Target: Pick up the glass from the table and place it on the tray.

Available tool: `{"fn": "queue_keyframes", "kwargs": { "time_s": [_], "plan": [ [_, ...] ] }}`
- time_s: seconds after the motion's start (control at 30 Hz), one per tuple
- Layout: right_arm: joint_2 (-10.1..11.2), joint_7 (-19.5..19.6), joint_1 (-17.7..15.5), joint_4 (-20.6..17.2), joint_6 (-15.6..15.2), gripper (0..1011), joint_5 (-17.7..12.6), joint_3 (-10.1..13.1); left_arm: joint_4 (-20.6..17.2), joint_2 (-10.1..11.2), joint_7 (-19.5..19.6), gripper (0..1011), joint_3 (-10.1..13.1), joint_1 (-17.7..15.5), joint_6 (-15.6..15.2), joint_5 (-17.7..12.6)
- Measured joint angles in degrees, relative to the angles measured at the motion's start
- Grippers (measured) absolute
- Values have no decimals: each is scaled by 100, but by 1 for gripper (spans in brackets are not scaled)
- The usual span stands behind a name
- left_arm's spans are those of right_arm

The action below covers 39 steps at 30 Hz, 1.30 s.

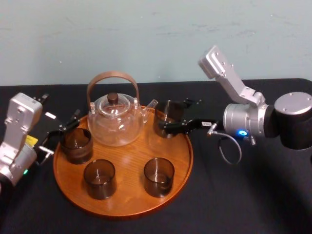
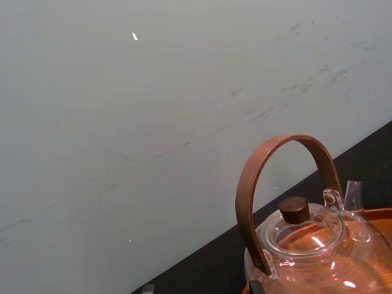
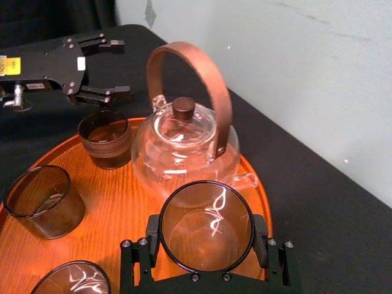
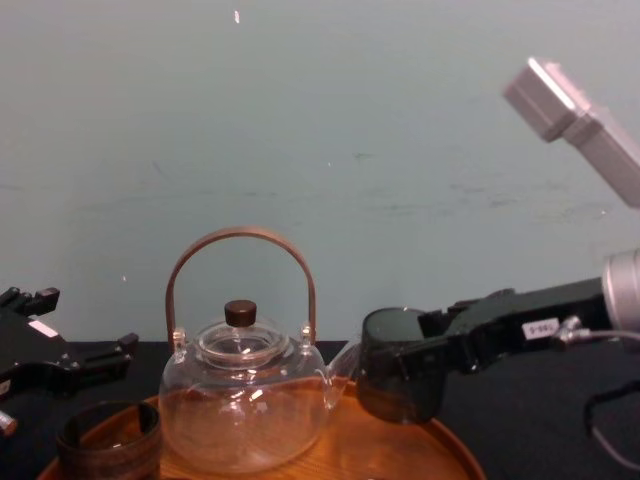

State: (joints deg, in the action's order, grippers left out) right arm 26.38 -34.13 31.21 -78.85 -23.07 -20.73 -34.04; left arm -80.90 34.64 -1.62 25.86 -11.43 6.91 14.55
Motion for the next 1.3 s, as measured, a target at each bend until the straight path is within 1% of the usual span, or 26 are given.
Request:
{"fn": "queue_keyframes", "kwargs": {
  "time_s": [0.13,0.17,0.23,0.3,0.57,0.77,1.03,1.3],
  "plan": [
    [-65,-24,40,167,99,901,7,-125,0,0,0,1001,0,0,0,0],
    [-65,-24,40,167,99,901,7,-125,0,0,0,1001,0,0,0,0],
    [-120,-24,72,306,166,901,22,-190,0,0,0,1001,0,-1,0,0],
    [-135,-24,80,341,181,901,30,-203,0,0,0,1001,0,0,0,0],
    [-325,-31,187,797,360,901,128,-325,0,0,0,1001,0,0,0,0],
    [-404,-23,214,989,431,902,203,-363,0,0,0,1001,0,0,0,0],
    [-493,18,229,1208,480,901,290,-352,0,0,0,1001,0,0,0,0],
    [-530,21,229,1307,485,901,352,-314,0,0,0,1001,0,0,0,0]
  ]
}}
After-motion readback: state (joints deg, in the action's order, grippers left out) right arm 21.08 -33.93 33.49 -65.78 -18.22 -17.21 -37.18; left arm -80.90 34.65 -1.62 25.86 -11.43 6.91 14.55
